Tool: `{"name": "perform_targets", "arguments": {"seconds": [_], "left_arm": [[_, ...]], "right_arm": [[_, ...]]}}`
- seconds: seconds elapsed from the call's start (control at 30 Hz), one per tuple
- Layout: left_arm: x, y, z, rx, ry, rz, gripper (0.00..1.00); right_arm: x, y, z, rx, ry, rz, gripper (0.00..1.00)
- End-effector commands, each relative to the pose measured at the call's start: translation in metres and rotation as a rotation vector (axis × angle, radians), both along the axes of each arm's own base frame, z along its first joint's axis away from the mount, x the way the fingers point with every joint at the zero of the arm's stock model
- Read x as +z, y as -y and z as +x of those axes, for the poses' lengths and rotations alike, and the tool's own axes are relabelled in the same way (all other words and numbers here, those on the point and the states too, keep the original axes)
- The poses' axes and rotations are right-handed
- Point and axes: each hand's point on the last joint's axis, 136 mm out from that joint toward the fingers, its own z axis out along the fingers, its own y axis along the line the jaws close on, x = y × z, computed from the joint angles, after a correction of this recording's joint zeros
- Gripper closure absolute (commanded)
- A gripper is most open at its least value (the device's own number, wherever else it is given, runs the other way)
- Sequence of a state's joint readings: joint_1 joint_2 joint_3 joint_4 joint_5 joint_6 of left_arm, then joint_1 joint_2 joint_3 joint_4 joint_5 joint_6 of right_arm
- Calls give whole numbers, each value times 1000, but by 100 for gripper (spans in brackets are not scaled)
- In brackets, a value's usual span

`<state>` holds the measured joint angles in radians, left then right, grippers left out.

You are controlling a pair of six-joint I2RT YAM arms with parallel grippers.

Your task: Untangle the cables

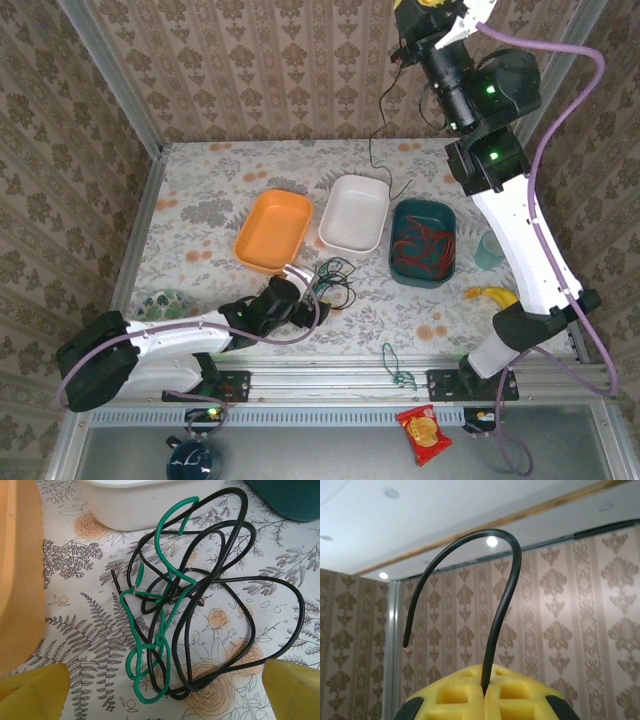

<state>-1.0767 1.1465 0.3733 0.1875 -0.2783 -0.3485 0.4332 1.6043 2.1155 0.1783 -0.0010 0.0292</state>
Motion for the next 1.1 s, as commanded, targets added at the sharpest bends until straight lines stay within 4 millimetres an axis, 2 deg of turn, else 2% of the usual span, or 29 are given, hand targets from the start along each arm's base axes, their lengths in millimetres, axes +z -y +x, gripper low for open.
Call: {"name": "perform_targets", "arguments": {"seconds": [0.0, 0.13, 0.27, 0.37, 0.5, 0.63, 0.73, 0.83, 0.93, 0.97, 1.07], "left_arm": [[-4, -4, 4, 36, -6, -2, 1], [-4, -4, 5, 37, -7, 0, 1], [-5, -3, 5, 36, -7, 5, 1], [-4, -2, 5, 30, -11, 5, 1], [-4, 0, 5, 22, -14, 11, 1], [-6, 1, 5, 20, -19, 14, 1], [-8, 1, 4, 19, -25, 17, 1], [-8, 2, 5, 18, -27, 16, 1], [-9, 3, 5, 16, -30, 16, 1], [-10, 3, 6, 17, -32, 19, 1], [-10, 6, 6, 13, -35, 21, 1]], "right_arm": [[-43, 3, 34, -40, -119, 9, 100], [-68, -3, 40, 2, -177, 12, 100], [-73, -11, 35, 52, -189, 7, 100], [-61, -8, 25, 30, -144, -2, 100], [-30, 8, 5, -60, -42, -27, 100], [1, 22, -27, -119, 92, -35, 100], [16, 20, -55, -112, 177, -63, 100], [23, 12, -77, -73, 231, -96, 100], [20, -3, -84, -28, 248, -133, 100], [27, 1, -100, -19, 277, -126, 100], [29, -5, -109, 13, 286, -137, 100]]}}
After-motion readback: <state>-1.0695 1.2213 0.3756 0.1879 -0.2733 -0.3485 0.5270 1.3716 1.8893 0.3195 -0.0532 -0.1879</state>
